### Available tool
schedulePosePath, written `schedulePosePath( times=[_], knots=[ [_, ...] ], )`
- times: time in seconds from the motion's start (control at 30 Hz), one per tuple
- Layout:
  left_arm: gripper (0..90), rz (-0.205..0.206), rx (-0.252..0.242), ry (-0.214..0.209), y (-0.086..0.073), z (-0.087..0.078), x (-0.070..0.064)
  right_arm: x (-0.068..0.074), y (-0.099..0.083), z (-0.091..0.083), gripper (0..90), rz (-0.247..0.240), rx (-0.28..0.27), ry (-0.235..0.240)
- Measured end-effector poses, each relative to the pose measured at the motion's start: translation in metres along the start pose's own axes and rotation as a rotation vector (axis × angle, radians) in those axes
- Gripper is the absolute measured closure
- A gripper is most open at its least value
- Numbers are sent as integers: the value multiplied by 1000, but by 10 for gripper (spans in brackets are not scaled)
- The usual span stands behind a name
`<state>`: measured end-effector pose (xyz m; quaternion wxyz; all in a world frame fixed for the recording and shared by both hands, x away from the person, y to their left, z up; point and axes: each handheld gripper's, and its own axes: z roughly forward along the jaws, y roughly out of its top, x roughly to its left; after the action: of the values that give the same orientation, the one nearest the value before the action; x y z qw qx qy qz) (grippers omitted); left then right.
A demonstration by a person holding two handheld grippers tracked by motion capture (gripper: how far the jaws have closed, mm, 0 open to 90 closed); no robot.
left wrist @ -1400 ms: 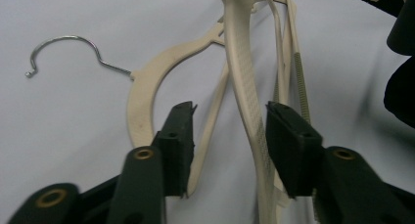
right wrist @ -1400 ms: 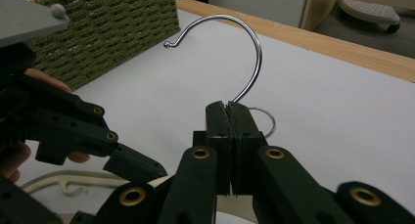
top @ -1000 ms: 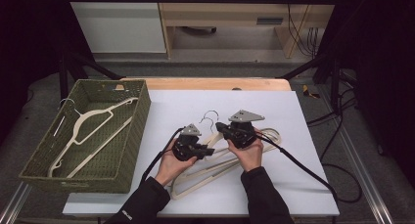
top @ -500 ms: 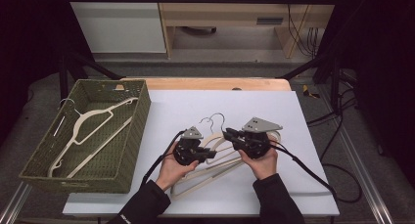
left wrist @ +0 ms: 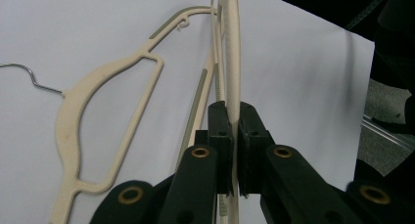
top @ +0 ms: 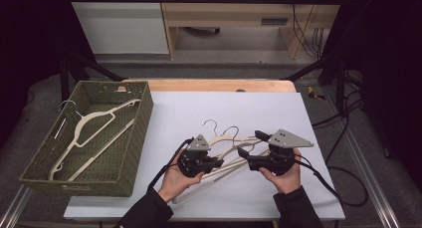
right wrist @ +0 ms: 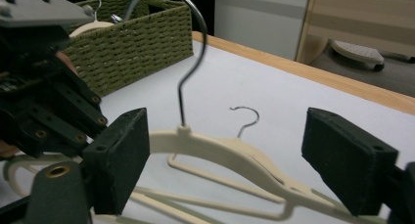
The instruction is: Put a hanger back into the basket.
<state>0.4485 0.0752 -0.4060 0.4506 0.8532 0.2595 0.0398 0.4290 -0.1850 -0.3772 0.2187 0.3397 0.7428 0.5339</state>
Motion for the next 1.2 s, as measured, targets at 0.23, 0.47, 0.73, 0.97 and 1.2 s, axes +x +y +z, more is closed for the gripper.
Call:
schedulePosePath(
  times=[0.23, 0.47, 0.73, 0.97, 1.2],
  knots=[
    [861, 24, -29, 13, 6, -27, -3, -7, -7, -17, 101, 17, -5, -42],
    [861, 32, -67, 55, 13, -62, 1, -11, -13, -26, 57, 28, -10, -81],
    [861, 53, -93, 101, 21, -102, 9, -13, -19, -32, 45, 16, -11, -80],
    [861, 56, -115, 139, 29, -131, 17, -14, -19, -30, 49, 9, -7, -71],
    [861, 58, -144, 191, 38, -176, 30, -13, -19, -30, 58, 13, -11, -60]
  ],
)
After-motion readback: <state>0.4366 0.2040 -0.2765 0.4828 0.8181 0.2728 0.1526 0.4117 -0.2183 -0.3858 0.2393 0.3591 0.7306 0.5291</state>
